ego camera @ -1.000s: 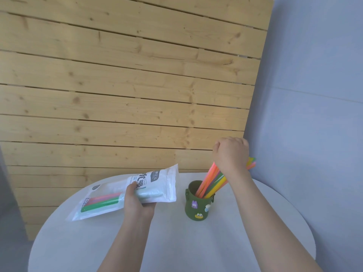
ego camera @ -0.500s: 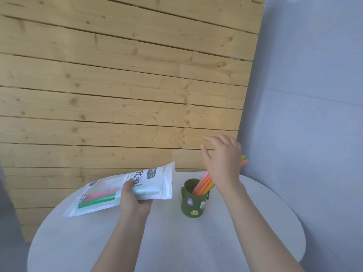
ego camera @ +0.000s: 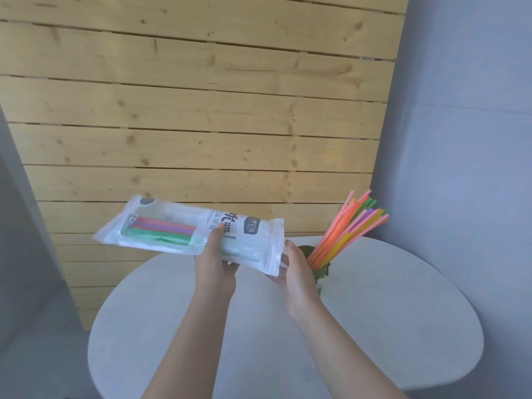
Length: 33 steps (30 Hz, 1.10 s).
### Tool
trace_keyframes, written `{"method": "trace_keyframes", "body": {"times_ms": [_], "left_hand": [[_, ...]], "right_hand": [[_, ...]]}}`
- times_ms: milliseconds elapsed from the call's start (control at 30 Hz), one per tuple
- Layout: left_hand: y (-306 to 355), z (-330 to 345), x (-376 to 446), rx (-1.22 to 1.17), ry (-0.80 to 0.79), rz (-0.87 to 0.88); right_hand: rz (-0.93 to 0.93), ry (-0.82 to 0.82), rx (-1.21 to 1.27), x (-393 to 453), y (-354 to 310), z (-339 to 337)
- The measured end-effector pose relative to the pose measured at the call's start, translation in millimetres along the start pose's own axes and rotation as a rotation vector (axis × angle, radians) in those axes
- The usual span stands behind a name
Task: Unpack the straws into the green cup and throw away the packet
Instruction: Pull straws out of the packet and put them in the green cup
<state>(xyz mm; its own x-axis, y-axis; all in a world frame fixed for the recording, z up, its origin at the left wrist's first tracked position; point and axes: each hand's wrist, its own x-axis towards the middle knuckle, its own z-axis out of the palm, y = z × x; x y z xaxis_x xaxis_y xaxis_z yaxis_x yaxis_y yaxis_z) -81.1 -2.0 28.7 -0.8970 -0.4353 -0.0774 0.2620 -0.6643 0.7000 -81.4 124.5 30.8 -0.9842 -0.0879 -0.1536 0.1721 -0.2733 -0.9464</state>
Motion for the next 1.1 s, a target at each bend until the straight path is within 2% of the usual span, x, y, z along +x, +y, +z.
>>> {"method": "trace_keyframes", "body": {"times_ms": [100,267,400,600,733,1100], "left_hand": [[0,4,-1,0.155,-0.028,0.116],[-1,9,-4,0.320,-0.146,0.181],[1,12,-3,0.184,-0.180,0.178],[-5,10,0,-0.020,0.029,0.194],[-7,10,0,-0.140,0.118,0.193],[-5,17,-7,0.004,0.040,0.297]], "right_hand": [[0.073,-0.002,0.214,3,4,3],[0.050,-0.045,0.310,8,6,5],[0.076,-0.066,0.385,9,8,10],[0.140,-0.012,0.532,10,11,10],[0.124,-0.039,0.603,14,9,8],[0.172,0.042,0.625,16,12,11]]}}
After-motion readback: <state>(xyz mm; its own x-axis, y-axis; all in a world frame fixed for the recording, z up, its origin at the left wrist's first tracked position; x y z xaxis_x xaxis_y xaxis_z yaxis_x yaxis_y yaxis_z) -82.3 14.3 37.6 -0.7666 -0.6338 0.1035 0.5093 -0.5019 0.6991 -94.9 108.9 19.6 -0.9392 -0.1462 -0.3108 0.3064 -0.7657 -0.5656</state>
